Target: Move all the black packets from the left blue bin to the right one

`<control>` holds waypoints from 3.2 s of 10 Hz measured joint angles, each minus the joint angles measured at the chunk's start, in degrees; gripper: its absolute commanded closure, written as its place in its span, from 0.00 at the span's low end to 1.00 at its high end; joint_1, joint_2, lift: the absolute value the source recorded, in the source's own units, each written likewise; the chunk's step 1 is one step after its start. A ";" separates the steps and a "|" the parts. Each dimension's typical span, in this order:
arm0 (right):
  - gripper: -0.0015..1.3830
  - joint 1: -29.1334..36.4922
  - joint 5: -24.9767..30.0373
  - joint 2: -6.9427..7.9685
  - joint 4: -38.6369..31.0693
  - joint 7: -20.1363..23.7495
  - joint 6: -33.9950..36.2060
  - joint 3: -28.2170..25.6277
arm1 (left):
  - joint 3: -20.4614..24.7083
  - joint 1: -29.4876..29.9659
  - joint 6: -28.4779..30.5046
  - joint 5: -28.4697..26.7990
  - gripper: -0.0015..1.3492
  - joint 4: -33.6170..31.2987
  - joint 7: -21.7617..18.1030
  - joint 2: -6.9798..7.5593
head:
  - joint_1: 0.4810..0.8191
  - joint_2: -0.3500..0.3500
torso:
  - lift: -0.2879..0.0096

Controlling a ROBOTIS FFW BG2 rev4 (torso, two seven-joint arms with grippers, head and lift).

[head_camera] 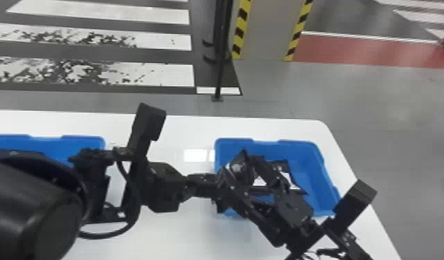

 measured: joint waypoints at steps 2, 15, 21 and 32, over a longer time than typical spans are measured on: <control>0.92 -0.06 -0.29 0.15 -0.18 -2.06 0.38 0.00 | -0.59 -0.07 -0.12 0.74 0.89 -0.11 -0.08 0.13 | 0.63 0.23 | 0.49; 0.92 -8.74 1.03 0.38 11.96 -2.73 -0.61 -6.91 | 28.00 21.32 -11.71 0.93 0.12 -10.46 0.48 -2.88 | 0.63 0.44 | 0.49; 0.06 -15.52 5.80 0.39 22.98 -2.87 -1.31 -13.67 | 42.30 28.25 -21.02 0.45 0.12 -13.37 1.25 -4.97 | 0.63 0.51 | 0.49; 0.11 22.40 6.47 6.23 -6.63 -10.36 -12.59 -17.07 | 48.18 12.44 -12.61 -13.13 0.12 -0.69 6.29 -1.38 | 0.63 0.80 | 0.49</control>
